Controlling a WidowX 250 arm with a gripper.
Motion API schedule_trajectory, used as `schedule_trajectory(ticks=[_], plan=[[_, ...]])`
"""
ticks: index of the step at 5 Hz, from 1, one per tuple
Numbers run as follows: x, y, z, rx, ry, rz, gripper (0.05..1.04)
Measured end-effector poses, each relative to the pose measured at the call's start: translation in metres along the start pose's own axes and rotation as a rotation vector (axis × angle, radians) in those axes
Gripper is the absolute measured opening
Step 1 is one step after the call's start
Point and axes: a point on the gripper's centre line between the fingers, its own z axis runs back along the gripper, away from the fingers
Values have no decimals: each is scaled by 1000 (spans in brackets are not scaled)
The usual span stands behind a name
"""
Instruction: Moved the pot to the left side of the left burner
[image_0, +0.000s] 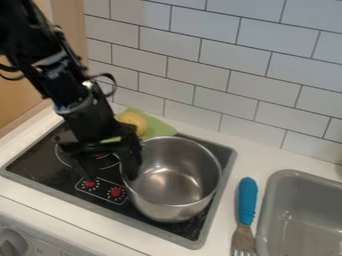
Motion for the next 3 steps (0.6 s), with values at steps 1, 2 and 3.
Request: schedule_trajectory(ticks=[1,2,3], plan=[[16,-9,-3,10,-15,-25,999],[17,-9,-9,24,1,-16,941],[18,-11,-11,51,10,-24,620]])
